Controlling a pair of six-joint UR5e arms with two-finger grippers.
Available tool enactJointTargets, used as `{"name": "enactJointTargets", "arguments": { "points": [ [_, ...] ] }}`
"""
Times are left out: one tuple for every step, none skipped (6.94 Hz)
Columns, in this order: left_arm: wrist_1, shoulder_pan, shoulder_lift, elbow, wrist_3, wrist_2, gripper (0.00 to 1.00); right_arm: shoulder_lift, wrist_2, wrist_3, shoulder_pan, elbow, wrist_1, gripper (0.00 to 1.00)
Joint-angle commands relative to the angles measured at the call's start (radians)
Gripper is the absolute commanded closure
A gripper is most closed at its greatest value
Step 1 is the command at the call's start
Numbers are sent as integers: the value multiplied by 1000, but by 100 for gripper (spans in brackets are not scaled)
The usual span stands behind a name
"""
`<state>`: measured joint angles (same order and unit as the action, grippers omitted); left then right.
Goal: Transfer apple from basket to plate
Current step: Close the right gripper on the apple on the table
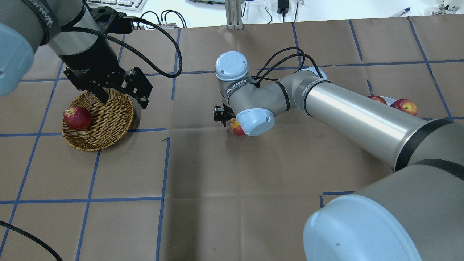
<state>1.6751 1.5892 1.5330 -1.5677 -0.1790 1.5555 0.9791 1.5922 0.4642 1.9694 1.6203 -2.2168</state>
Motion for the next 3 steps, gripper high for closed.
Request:
{"name": "enactJointTargets", "arguments": {
  "points": [
    [-2,0,3,0,0,0,1,9,3,4,-3,0,9,43],
    [0,0,3,0,0,0,1,12,3,10,-3,0,9,51],
    [0,0,3,0,0,0,1,30,5,13,-6,-8,12,52]
  ]
}}
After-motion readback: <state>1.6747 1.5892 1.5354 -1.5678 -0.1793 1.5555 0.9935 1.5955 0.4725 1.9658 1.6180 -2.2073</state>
